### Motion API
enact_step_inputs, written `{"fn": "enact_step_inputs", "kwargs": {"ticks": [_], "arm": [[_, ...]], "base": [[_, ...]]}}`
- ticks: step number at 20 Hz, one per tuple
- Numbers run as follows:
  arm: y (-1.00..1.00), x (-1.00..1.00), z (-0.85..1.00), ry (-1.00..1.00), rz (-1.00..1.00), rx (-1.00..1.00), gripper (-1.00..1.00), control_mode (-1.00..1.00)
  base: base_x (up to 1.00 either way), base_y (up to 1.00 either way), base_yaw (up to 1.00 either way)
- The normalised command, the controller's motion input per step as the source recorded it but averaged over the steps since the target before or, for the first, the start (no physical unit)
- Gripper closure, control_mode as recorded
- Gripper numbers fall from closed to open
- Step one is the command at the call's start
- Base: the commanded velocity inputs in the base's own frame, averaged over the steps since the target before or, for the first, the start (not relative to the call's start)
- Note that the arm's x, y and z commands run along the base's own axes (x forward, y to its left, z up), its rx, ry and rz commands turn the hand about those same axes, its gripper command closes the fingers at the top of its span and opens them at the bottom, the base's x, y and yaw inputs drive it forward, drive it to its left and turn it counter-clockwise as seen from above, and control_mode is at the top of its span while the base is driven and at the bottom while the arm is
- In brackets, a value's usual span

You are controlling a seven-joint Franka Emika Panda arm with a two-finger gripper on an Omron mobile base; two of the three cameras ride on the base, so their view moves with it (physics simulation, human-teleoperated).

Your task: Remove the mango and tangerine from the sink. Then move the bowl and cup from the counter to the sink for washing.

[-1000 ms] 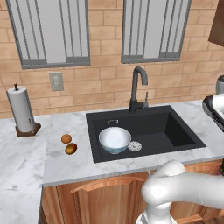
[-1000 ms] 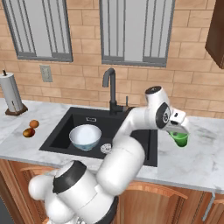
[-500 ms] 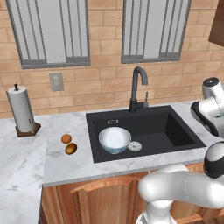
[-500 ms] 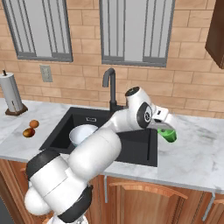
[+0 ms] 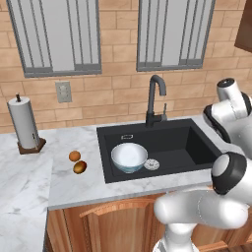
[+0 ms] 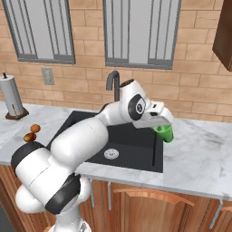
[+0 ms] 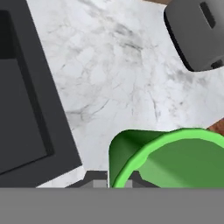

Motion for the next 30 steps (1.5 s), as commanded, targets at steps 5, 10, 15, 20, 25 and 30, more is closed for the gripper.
{"fn": "enact_step_inputs", "kwargs": {"ticks": [5,10,15,20,25,30], "arm": [[0.41,0.00,0.07,0.11,0.09,0.01,1.00,-1.00],[0.38,0.00,0.00,0.04,0.10,0.08,1.00,-1.00],[0.34,0.04,0.00,0.00,0.10,0.15,1.00,-1.00],[0.33,0.08,-0.01,0.00,0.09,0.16,1.00,-1.00],[0.35,0.14,-0.05,0.00,0.07,0.13,1.00,-1.00],[0.31,0.19,-0.13,0.00,0.06,0.09,1.00,-1.00]], "base": [[0.00,0.00,0.00],[0.00,0.00,0.00],[0.00,0.00,0.00],[0.00,0.00,0.00],[0.00,0.00,0.00],[0.00,0.00,0.00]]}}
